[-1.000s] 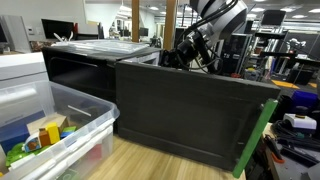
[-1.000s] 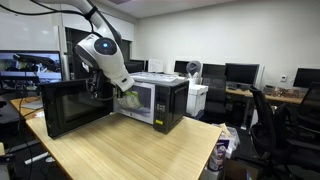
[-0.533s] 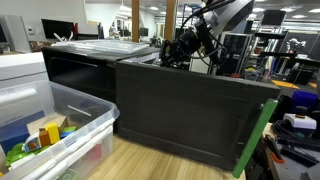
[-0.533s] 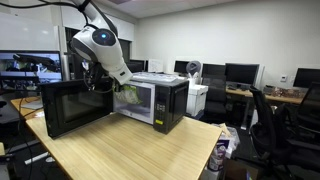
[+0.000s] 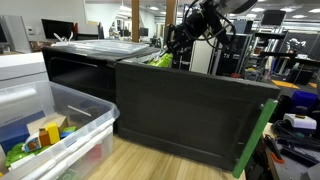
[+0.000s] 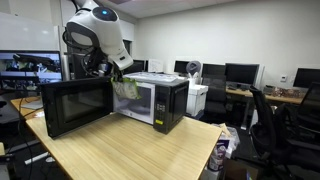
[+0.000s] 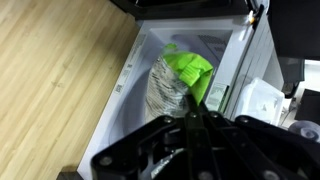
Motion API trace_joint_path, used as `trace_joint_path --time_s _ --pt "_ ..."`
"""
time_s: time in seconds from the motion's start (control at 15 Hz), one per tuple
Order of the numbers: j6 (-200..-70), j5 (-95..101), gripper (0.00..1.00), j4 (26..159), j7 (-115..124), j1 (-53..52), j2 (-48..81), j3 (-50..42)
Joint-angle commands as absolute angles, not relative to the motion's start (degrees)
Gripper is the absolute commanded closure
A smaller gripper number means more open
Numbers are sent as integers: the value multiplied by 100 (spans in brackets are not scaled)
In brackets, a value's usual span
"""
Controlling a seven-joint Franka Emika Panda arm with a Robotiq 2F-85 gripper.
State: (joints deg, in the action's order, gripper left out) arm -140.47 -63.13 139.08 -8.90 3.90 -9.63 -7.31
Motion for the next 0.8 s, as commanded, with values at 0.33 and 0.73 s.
trace_joint_path --time_s 0.33,0.73 --pt "-13289 -5300 100 13842 764 606 -1784 -656" --pt "-13012 -4818 100 13561 1530 646 -1998 -590"
